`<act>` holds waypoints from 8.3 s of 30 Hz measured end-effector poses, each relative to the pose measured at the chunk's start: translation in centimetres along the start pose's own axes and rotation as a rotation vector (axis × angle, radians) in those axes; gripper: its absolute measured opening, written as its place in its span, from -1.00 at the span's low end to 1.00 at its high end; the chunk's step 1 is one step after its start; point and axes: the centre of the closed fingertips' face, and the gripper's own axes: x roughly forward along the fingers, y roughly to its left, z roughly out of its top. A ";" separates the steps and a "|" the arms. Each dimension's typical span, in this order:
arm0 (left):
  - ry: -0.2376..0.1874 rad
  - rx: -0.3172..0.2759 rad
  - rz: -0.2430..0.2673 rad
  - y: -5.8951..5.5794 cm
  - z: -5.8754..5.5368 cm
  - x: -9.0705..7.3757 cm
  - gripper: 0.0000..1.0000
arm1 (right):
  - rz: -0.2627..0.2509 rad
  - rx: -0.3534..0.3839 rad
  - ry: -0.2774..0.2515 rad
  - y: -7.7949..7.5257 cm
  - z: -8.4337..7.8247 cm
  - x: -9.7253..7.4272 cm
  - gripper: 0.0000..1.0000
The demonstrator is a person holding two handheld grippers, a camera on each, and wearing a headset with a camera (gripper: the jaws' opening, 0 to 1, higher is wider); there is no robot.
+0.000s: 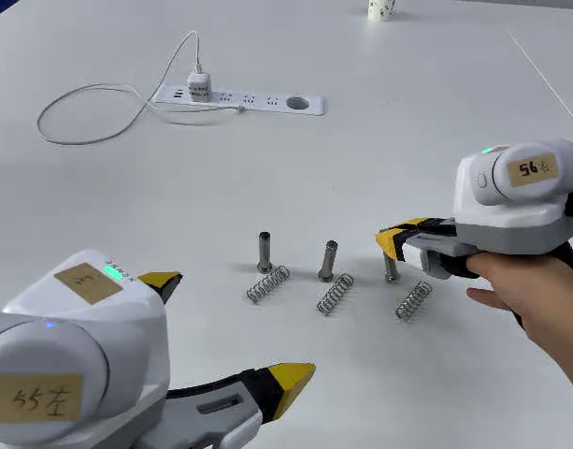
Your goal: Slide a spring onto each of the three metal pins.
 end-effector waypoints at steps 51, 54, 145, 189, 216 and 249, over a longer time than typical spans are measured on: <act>-0.025 0.019 0.005 0.5 0.8 -0.9 0.62 | -0.033 0.001 0.016 -0.1 -0.7 -2.4 -0.74; -0.023 0.021 0.007 0.7 0.8 -0.9 0.61 | -0.028 0.007 0.004 0.0 -0.5 -2.6 -0.68; 0.172 0.154 -0.179 3.6 -4.2 9.9 -0.68 | 0.137 0.031 -0.074 4.4 -4.0 -6.6 0.32; -0.139 0.210 -0.199 -0.3 1.2 4.4 -0.80 | 0.311 0.234 -0.229 8.9 1.8 -7.3 -0.06; -0.342 0.213 -0.286 -3.2 5.8 2.1 -0.80 | 0.480 0.440 -0.337 11.6 5.6 -7.6 -0.52; -0.284 0.238 -0.242 -3.1 5.5 2.3 -0.73 | 0.480 0.361 -0.388 12.6 6.6 -8.2 -0.78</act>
